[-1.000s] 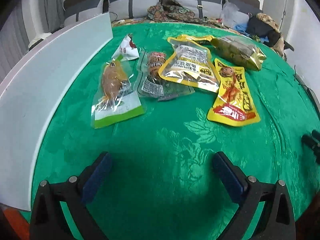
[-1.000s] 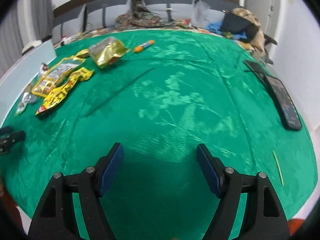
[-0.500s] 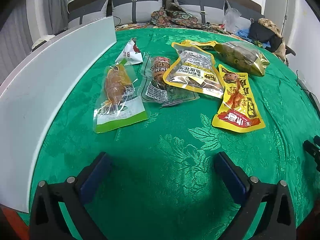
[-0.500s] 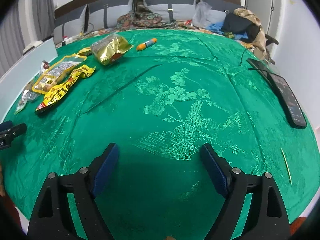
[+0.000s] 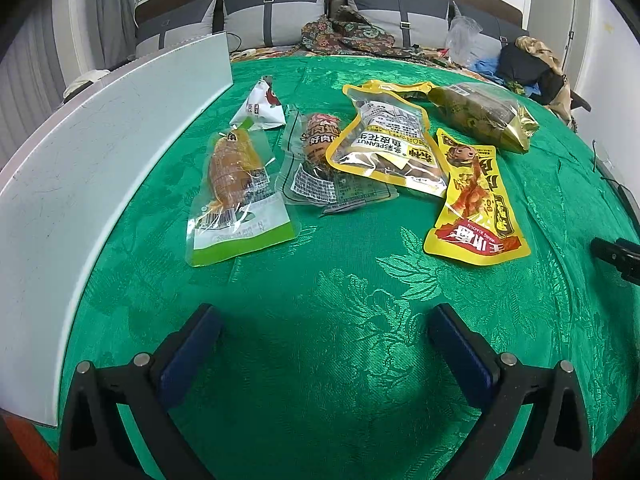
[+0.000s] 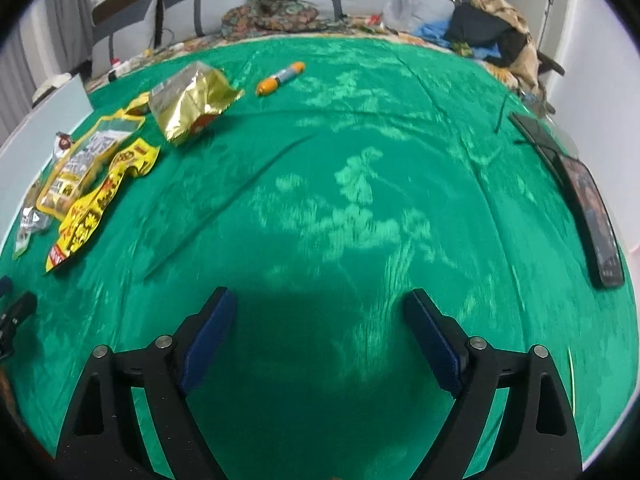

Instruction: Organize snacks

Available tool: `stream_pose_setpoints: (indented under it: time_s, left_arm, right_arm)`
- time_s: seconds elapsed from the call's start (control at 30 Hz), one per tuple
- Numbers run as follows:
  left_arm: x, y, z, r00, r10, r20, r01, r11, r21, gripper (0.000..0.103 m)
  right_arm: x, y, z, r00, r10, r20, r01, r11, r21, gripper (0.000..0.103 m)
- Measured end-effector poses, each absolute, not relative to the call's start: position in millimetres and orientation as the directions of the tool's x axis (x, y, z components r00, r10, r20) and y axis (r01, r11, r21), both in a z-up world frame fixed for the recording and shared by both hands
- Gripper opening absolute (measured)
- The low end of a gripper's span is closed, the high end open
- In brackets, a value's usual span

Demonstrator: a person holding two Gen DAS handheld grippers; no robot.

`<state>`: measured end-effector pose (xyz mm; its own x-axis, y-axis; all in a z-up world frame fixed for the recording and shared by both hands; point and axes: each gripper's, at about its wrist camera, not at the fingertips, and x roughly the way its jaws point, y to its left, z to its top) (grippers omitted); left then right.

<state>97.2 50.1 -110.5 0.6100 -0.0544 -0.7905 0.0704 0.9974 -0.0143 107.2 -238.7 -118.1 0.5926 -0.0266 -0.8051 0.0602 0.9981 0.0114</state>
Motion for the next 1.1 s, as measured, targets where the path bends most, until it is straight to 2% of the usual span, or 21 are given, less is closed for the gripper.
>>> stream_pose_setpoints:
  time_s: [0.1,1.1]
  left_arm:
    - [97.0,49.9,-110.1,0.61,-0.054,-0.79,0.07,0.997,-0.014,0.103]
    - [96.8,49.5,-110.1,0.61,-0.055,-0.79,0.07,0.997,-0.015,0.103]
  right_arm:
    - [101.9,-241.1,-118.6,0.631,-0.019,-0.776,0.049,0.999,0.016,0.092]
    - [102.8,-241.1,-118.7,0.63,-0.02,-0.776,0.049,0.999,0.015,0.092]
